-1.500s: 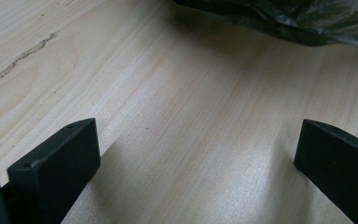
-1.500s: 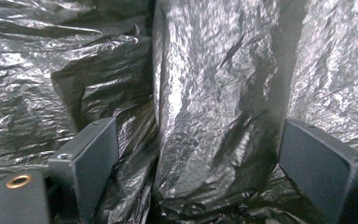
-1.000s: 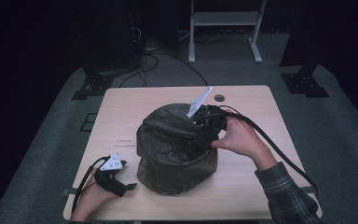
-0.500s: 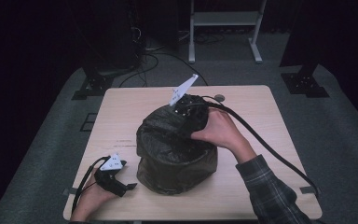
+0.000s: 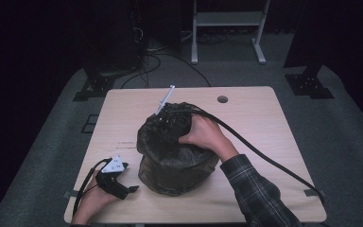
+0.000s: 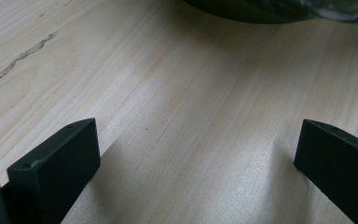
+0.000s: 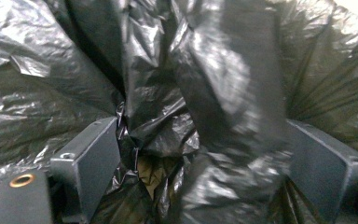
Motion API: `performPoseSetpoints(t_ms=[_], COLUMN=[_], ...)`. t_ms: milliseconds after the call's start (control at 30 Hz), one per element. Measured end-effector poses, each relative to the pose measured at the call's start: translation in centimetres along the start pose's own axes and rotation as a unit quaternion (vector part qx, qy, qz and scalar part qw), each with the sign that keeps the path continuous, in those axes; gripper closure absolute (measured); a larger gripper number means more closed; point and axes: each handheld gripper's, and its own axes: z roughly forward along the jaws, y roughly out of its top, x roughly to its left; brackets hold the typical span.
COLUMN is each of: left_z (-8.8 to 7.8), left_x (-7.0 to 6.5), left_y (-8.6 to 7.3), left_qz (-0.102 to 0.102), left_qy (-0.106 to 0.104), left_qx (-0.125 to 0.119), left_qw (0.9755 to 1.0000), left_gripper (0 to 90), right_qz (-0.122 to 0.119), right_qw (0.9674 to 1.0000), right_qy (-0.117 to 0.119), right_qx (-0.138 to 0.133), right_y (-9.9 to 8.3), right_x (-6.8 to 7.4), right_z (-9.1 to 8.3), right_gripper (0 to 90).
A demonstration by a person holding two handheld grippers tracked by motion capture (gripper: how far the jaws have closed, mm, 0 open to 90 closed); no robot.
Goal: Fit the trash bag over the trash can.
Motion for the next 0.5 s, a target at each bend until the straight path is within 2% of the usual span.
performPoseSetpoints(t_ms=[133,167,200,267,400,467,500], left_z=[0.0,0.0,0.0,0.0,0.0,0.0,0.0], left_x=[0.0,0.0,0.0,0.0,0.0,0.0,0.0], left_y=[0.0,0.0,0.0,0.0,0.0,0.0,0.0], left_qz=[0.000,0.000,0.000,0.000,0.000,0.000,0.000], left_qy=[0.000,0.000,0.000,0.000,0.000,0.000,0.000], left_qx=[0.000,0.000,0.000,0.000,0.000,0.000,0.000], left_qw=[1.0000,1.0000,1.0000,1.0000,1.0000,1.0000,1.0000], left_gripper=[0.0,0.0,0.0,0.0,0.0,0.0,0.0], right_qz=[0.002,0.002,-0.003,-0.010,-0.011,-0.010,-0.012], right_qw=[0.9995,0.9995,0.9979,0.9968,0.9977,0.9994,0.9996], right_qy=[-0.001,-0.001,-0.010,-0.013,-0.014,-0.015,-0.015], right_qx=[0.031,0.031,0.065,0.079,0.065,0.030,0.022], right_y=[-0.1,-0.1,0.2,0.4,0.6,0.7,0.8], right_x=[-0.1,-0.1,0.0,0.1,0.2,0.4,0.5], right_z=[0.9,0.9,1.6,2.1,1.8,0.5,0.1], right_gripper=[12.2,12.2,12.2,12.2,12.3,12.3,12.3])
